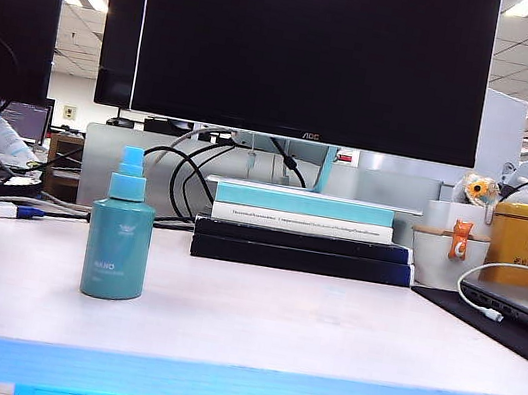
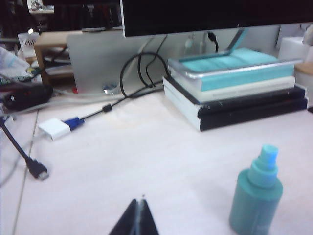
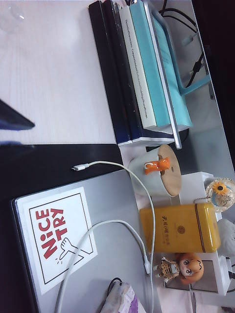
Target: Pick up the sprayer with the left hand, pick up its lid with the right hand then put the lid on the sprayer.
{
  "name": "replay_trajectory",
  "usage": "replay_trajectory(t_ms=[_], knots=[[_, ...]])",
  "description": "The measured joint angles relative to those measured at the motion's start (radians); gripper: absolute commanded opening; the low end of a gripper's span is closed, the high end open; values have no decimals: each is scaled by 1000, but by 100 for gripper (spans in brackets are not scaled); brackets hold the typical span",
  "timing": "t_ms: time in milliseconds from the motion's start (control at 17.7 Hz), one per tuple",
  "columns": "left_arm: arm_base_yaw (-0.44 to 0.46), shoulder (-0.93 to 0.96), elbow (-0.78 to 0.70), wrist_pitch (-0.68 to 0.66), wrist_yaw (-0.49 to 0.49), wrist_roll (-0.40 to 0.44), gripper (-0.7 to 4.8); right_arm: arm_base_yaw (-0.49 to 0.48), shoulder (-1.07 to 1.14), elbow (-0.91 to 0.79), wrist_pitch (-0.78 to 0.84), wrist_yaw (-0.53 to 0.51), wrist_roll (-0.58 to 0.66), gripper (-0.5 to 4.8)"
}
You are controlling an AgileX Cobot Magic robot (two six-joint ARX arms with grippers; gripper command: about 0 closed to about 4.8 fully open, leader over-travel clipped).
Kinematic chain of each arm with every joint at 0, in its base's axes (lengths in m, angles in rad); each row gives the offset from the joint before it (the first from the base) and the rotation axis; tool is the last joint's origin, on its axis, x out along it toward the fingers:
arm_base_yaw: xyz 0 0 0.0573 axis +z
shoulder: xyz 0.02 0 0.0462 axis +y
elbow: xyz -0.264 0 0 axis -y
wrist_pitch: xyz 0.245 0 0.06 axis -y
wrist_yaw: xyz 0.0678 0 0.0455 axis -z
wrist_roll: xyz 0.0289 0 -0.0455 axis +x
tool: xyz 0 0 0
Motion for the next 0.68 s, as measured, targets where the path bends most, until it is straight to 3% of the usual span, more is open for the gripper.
replay_trajectory(t_ms=[169,339,451,564,677], knots=[[0,0,-4,17,5,-34,-6,0,0,0,0,0,0,44],[0,0,-76,50,123,-24,-4,0,0,0,0,0,0,44],[0,2,-80,37,176,26,-3,0,0,0,0,-2,0,44],[0,2,-80,130,238,19,-3,0,0,0,0,-20,0,44],[0,2,-80,208,237,-13,-3,0,0,0,1,-20,0,44]])
